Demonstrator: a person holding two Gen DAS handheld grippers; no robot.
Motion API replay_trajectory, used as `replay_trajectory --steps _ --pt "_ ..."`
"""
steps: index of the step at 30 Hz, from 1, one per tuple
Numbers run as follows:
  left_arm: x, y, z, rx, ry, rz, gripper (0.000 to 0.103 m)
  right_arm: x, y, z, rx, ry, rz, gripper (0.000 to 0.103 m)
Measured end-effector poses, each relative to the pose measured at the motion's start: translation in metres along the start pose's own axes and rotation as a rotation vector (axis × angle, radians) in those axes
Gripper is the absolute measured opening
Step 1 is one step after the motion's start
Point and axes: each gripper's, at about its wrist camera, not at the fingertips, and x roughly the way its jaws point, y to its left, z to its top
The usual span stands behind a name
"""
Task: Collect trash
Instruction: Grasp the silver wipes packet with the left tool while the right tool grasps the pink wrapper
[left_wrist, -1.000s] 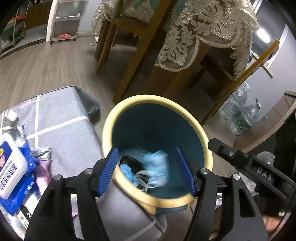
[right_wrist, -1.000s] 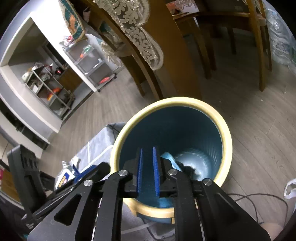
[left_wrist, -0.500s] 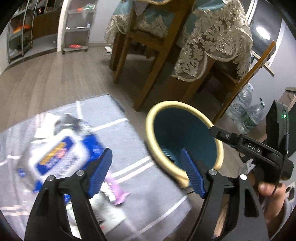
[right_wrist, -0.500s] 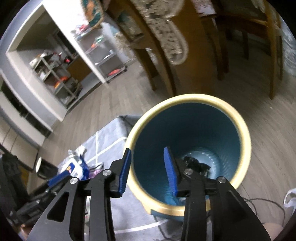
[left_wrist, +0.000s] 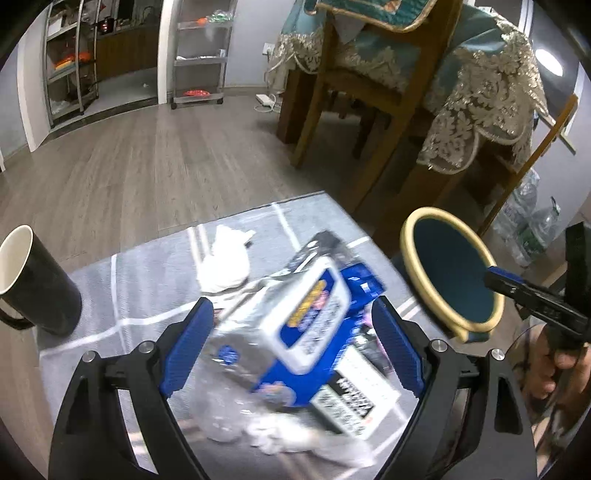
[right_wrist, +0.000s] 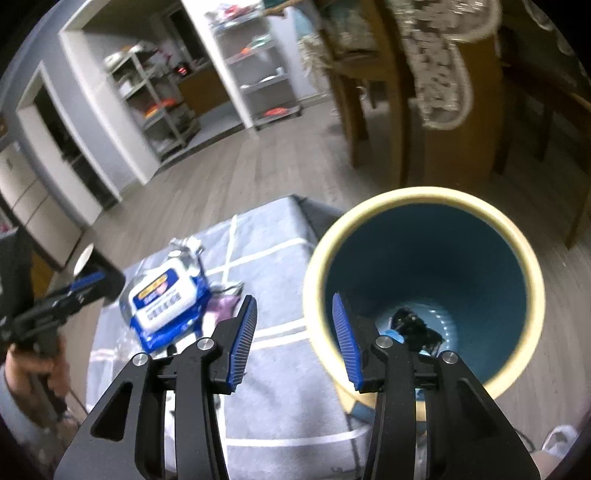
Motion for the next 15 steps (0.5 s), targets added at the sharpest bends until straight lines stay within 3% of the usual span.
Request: replay_trajectory --steps 4,10,13,15 --pt "0.016 0.018 -0.003 0.004 0.036 -0.036 0.086 0.006 0.011 -0.003 -0.038 0.023 -0.008 0.045" --pt "0.042 0.038 -0.006 -0.041 0.099 -0.158 0.084 0.014 0.018 -0.003 -0.054 0.052 -0.032 0.045" --pt "0.049 0.040 -0.007 -0.059 0.123 -0.214 0.076 0.021 0.022 -0.002 -0.065 0.066 -0.042 0.045" --pt "0.051 0.039 -0.008 -0.053 0.129 -0.230 0.063 0.023 0.024 -0.003 -0.068 0.071 -0.044 0.045"
